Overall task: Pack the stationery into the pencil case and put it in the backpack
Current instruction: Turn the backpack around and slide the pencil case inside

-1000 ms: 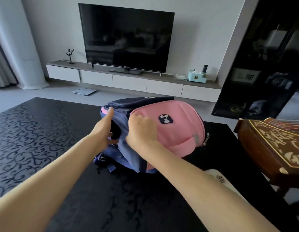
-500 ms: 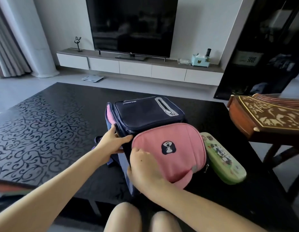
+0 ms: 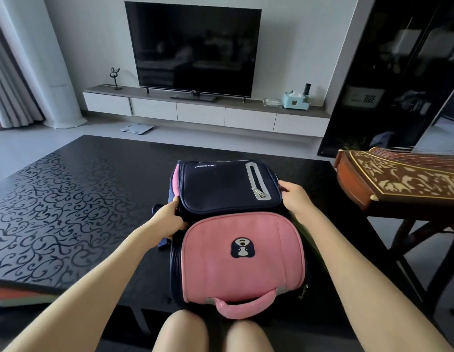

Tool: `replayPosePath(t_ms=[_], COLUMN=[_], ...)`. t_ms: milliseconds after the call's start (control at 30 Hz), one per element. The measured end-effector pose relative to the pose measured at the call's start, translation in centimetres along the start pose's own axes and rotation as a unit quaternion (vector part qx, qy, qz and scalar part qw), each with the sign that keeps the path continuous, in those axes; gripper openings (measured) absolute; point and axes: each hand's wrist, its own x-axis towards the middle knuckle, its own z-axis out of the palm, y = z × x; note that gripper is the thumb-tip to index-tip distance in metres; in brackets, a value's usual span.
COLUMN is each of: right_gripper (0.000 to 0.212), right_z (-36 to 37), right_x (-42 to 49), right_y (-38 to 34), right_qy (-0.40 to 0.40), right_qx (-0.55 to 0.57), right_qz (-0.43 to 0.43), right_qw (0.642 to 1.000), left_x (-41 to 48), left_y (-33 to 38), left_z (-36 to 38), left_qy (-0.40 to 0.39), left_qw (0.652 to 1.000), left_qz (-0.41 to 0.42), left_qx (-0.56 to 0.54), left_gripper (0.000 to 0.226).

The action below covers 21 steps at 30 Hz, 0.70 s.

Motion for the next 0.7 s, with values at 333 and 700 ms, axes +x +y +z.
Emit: replayPosePath(t_ms=[333, 700], right_gripper=[0.026, 0.033], right_z=[-1.2, -1.6], right_x=[1.2, 1.8], right_y=[1.0, 0.4], right_qy=[0.08, 0.007], right_qx=[-0.338, -0.34], right_qz=[-0.153, -0.161], right_qw=[0.925, 0.927], left_x=[-0.1, -0.4], left_y=[-0.3, 0.7], left_z=[1.0, 0.5], left_qy=[0.011, 0.174], left_qw=[0.998, 0.954], left_qz=[-0.06, 0.049], left_qx=[-0.005, 0.238], left_gripper=[0.081, 0.062])
